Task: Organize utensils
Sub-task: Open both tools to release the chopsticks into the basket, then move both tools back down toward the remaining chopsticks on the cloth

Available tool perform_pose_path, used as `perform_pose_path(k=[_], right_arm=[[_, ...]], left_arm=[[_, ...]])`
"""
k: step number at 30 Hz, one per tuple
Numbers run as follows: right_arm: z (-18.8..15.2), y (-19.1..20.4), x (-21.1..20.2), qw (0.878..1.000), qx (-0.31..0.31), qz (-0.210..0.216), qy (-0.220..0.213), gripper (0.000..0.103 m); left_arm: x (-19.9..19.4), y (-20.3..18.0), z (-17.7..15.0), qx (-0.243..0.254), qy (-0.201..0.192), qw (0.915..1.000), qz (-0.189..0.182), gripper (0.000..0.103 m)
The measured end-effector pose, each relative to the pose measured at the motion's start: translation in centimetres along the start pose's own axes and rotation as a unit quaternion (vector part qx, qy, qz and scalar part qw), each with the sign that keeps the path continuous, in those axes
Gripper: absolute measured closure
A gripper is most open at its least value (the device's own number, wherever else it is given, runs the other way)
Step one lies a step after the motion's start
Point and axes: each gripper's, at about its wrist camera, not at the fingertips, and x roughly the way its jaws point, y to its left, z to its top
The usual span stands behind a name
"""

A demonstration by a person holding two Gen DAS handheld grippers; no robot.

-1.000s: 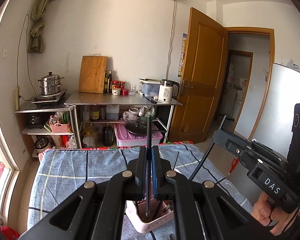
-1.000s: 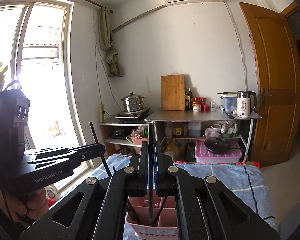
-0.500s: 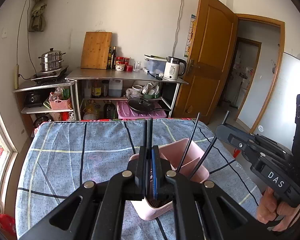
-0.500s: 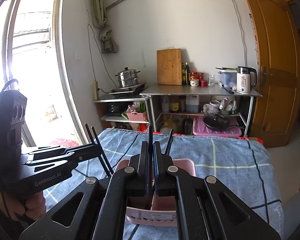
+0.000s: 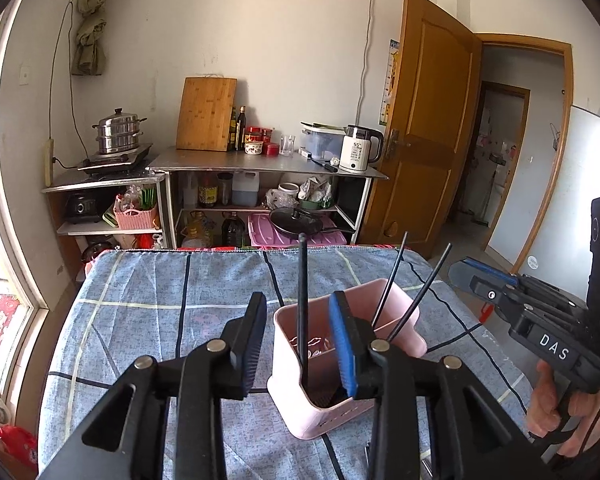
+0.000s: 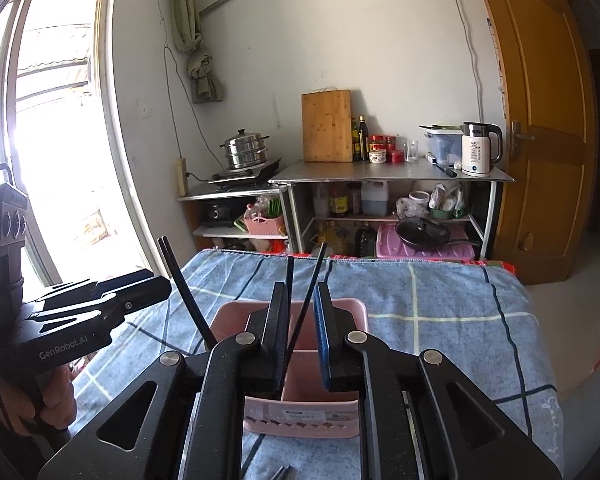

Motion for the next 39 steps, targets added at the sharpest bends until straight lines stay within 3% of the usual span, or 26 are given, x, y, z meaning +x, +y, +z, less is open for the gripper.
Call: perform_pose_path(k=[5, 18, 30, 39], right_arm=[[-0.7, -0.6, -1.5, 1.000, 0.012, 0.005, -0.009, 0.074], [-5.5, -0.7, -6.5, 1.000, 0.017, 0.001, -0.012, 0.074], [-12.6, -0.1, -9.1, 0.999, 0.005, -0.009, 0.038, 0.074], [-15.3, -0.7, -9.6, 0.998, 0.019, -0.012, 0.063, 0.074]], left_arm=[[-1.5, -0.5, -0.5, 0.007, -0.018, 0.9997, 0.012, 0.062], [-5.5, -2.4, -4.7, 0.012, -0.037, 0.9990, 0.020, 0.055], [-7.2, -4.3, -12.2, 0.015, -0.008, 0.9998, -0.009, 0.055], [-6.5, -4.9, -15.2, 0.019, 0.036, 0.9988, -0.025, 0.056]])
